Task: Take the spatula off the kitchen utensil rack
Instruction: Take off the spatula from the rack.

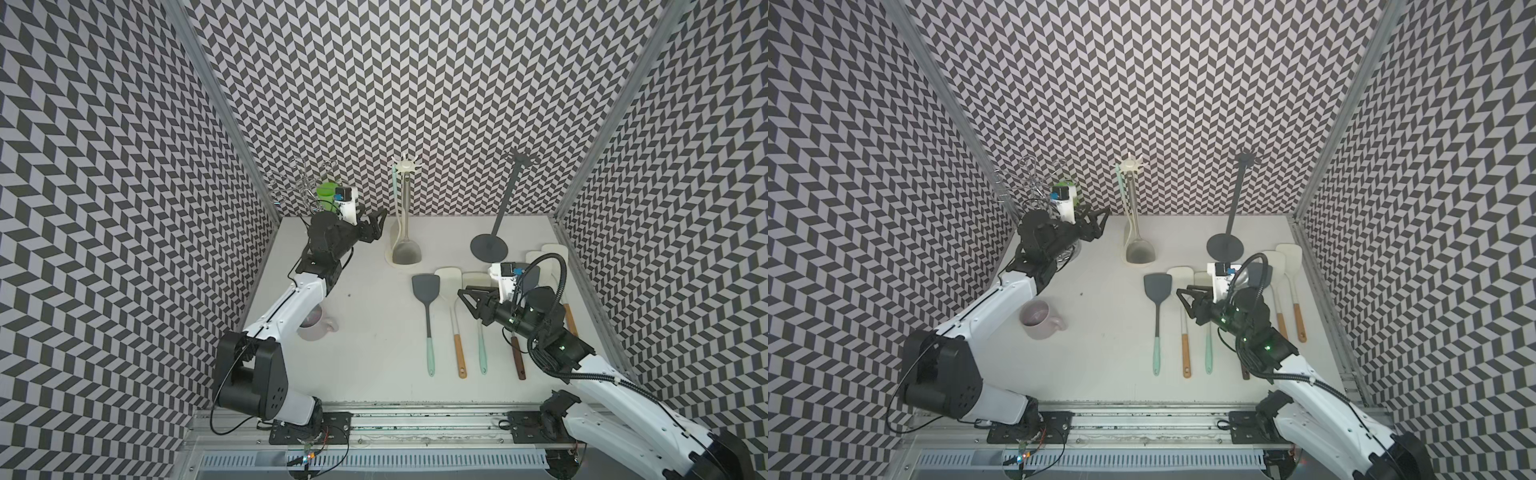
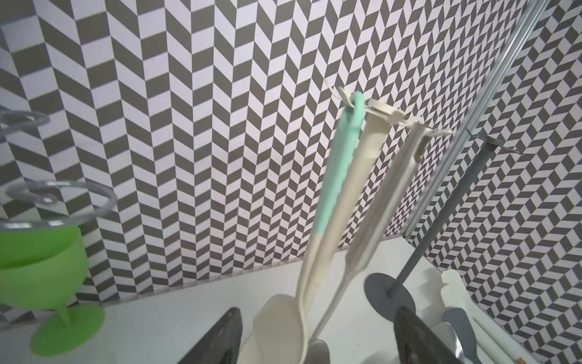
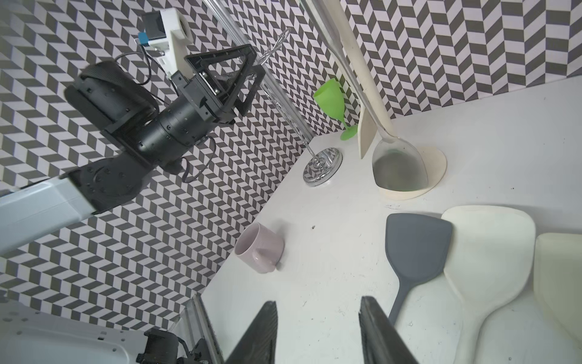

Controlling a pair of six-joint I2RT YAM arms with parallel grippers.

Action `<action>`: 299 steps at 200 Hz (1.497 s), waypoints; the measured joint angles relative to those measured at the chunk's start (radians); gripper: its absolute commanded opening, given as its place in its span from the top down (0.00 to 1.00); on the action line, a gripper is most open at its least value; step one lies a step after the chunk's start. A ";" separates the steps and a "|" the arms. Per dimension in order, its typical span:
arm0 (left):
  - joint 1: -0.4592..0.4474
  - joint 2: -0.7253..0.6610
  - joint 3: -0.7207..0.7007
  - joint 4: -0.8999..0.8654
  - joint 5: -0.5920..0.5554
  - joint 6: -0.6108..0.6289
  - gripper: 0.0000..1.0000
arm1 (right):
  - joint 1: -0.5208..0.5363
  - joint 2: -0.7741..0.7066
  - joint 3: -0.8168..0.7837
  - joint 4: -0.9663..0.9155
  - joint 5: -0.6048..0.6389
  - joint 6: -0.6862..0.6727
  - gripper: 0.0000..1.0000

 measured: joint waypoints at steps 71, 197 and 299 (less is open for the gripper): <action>0.111 0.248 0.224 0.064 0.425 0.114 0.26 | 0.000 -0.019 -0.017 0.013 0.016 -0.029 0.59; 0.072 0.509 0.475 0.122 0.646 0.146 0.44 | 0.000 -0.021 -0.063 0.081 0.005 -0.072 0.62; 0.040 0.632 0.628 0.048 0.675 0.180 0.78 | 0.000 0.022 -0.063 0.081 0.004 -0.096 0.64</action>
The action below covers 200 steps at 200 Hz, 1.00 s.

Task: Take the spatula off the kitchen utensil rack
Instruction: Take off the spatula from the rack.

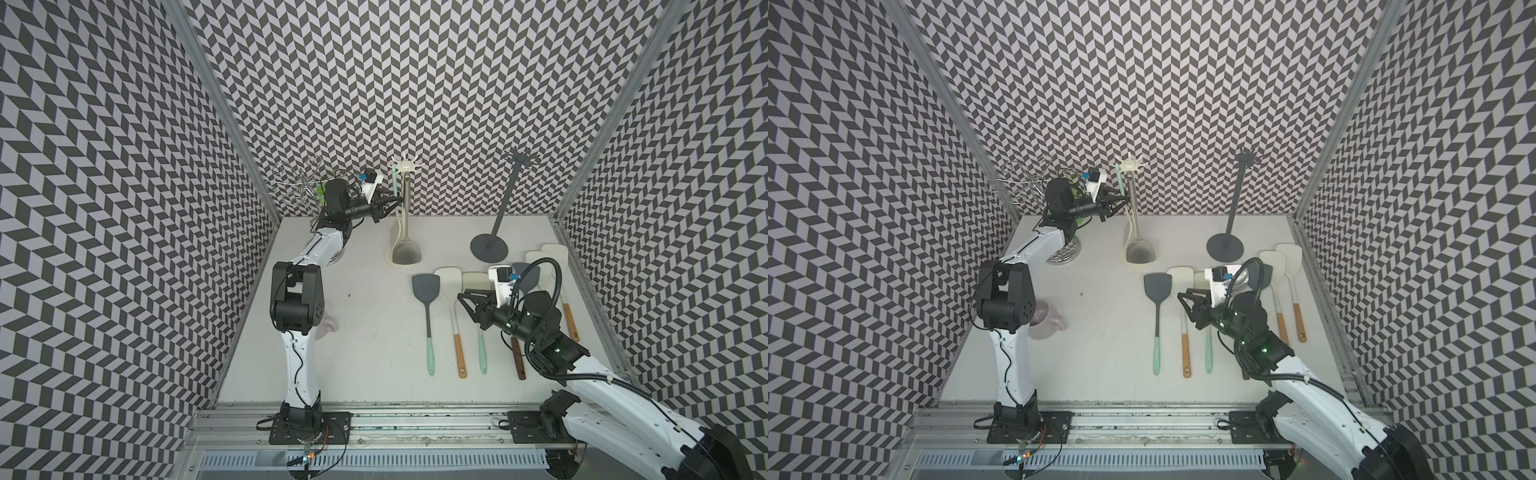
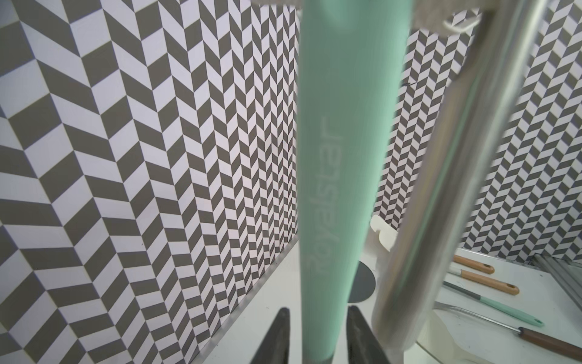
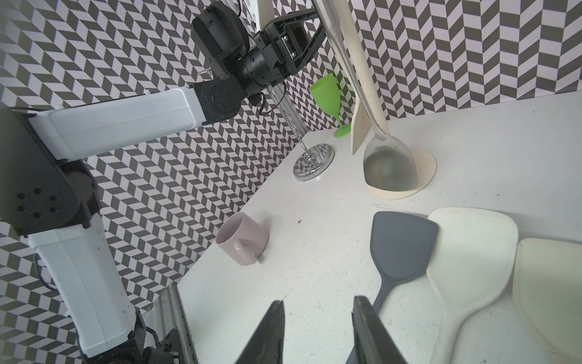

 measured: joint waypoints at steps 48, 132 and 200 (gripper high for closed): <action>0.000 -0.009 0.000 -0.049 -0.010 0.047 0.91 | 0.000 0.005 0.000 -0.001 -0.009 -0.004 0.64; 0.000 -0.106 -0.069 -0.155 -0.127 0.139 1.00 | 0.000 -0.016 0.000 -0.002 -0.012 -0.007 0.64; 0.005 -0.200 -0.173 -0.179 -0.206 0.156 1.00 | 0.000 -0.035 -0.001 -0.008 -0.012 -0.006 0.63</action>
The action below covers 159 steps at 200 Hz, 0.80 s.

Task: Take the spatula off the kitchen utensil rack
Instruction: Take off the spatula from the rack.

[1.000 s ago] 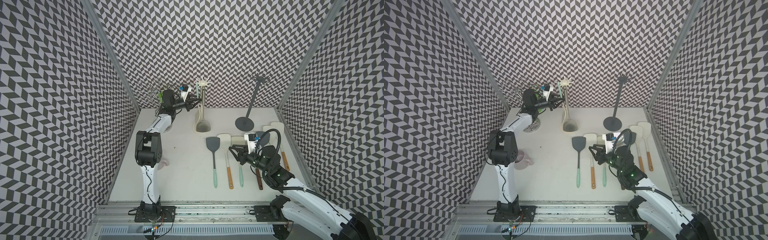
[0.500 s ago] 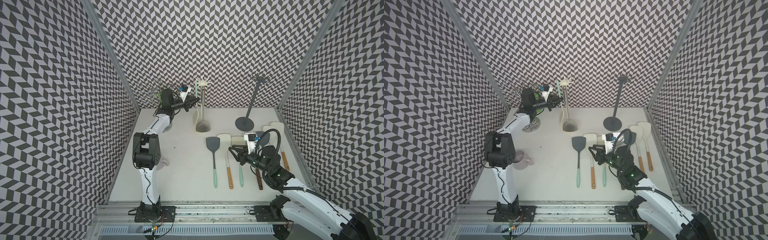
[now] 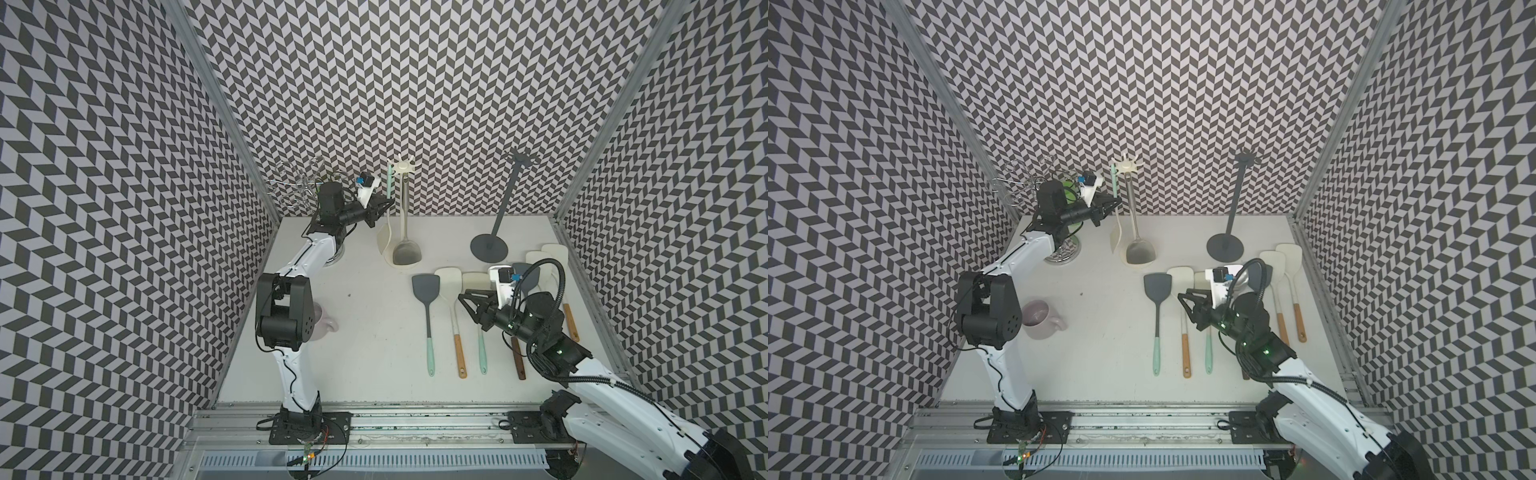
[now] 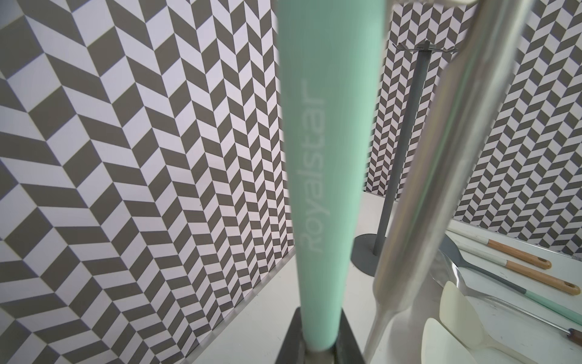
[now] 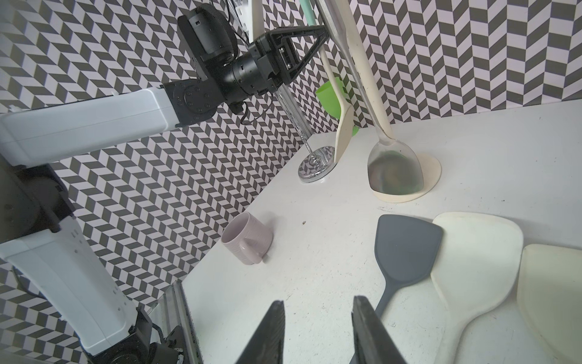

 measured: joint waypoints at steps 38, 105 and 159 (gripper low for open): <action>0.004 -0.015 -0.006 -0.021 -0.025 0.000 1.00 | 0.000 -0.005 -0.004 -0.001 0.001 0.000 0.63; 0.010 -0.096 -0.084 -0.055 -0.109 -0.006 1.00 | 0.000 -0.013 -0.005 -0.001 0.003 0.017 0.63; 0.012 -0.116 -0.093 -0.075 -0.150 -0.021 1.00 | 0.000 -0.013 -0.005 -0.012 0.004 0.026 0.63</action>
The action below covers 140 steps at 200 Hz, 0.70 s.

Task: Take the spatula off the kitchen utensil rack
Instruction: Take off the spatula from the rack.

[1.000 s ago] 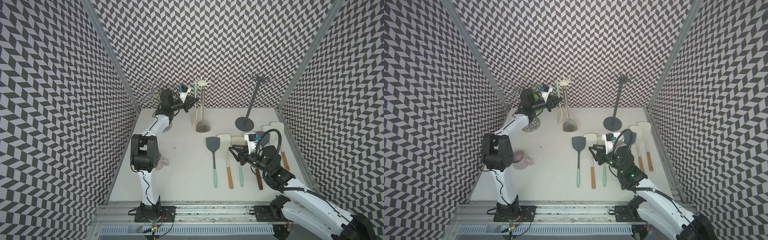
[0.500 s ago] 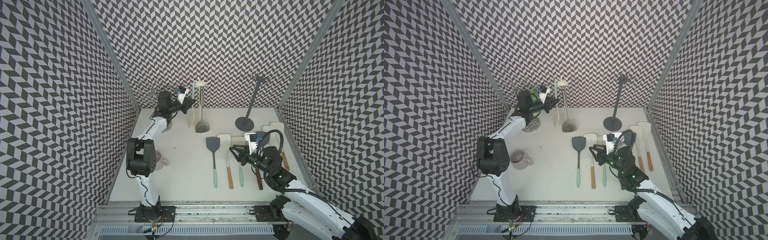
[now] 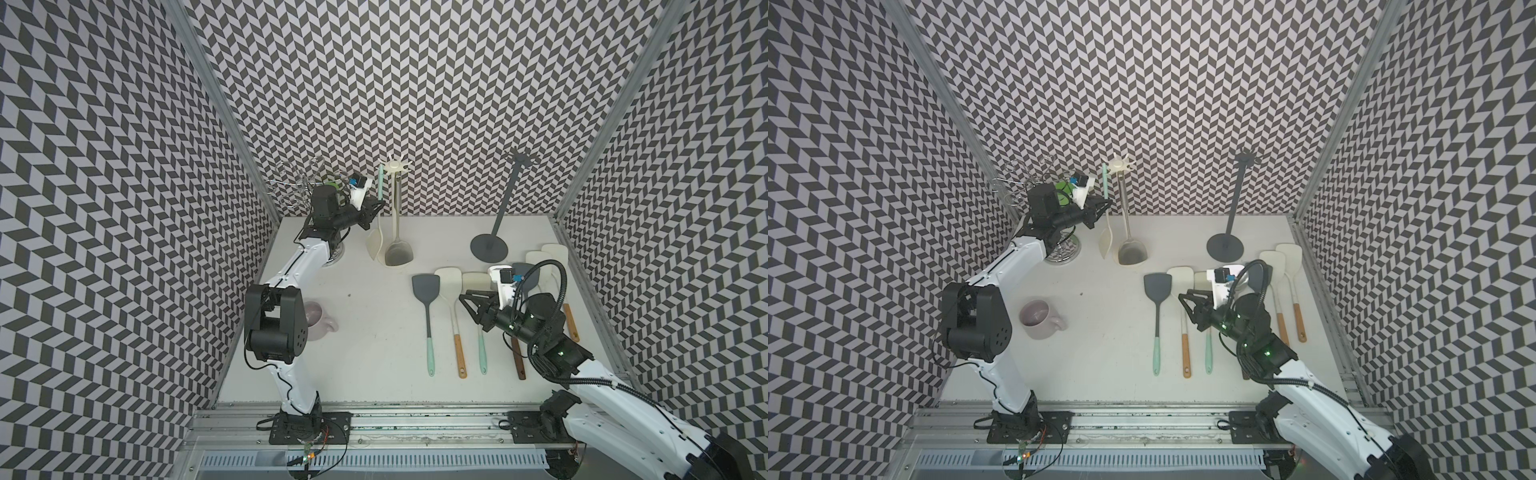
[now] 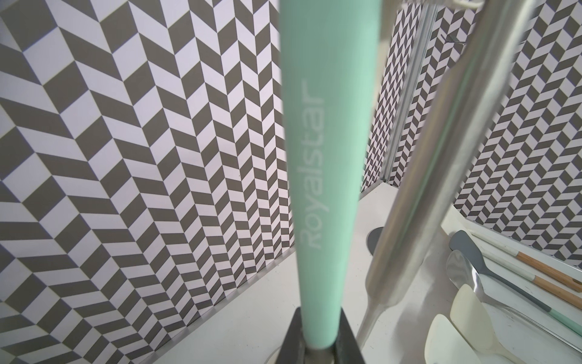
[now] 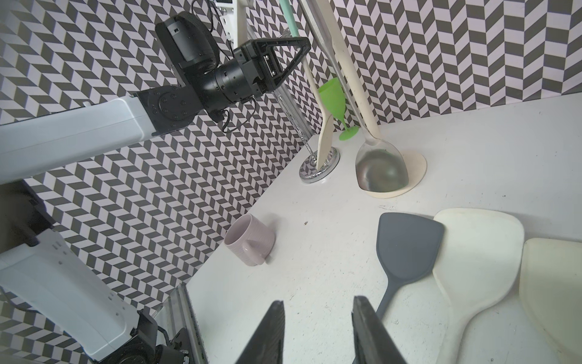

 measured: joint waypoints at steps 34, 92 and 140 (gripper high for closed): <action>0.000 -0.023 0.000 -0.052 -0.028 0.001 1.00 | 0.000 0.000 0.000 -0.011 0.002 0.002 0.63; 0.005 -0.059 -0.012 -0.111 -0.029 -0.094 1.00 | 0.000 0.029 0.000 -0.011 -0.005 0.024 0.64; 0.006 -0.118 -0.060 -0.121 0.006 -0.315 1.00 | 0.000 0.043 0.000 -0.010 -0.011 0.038 0.64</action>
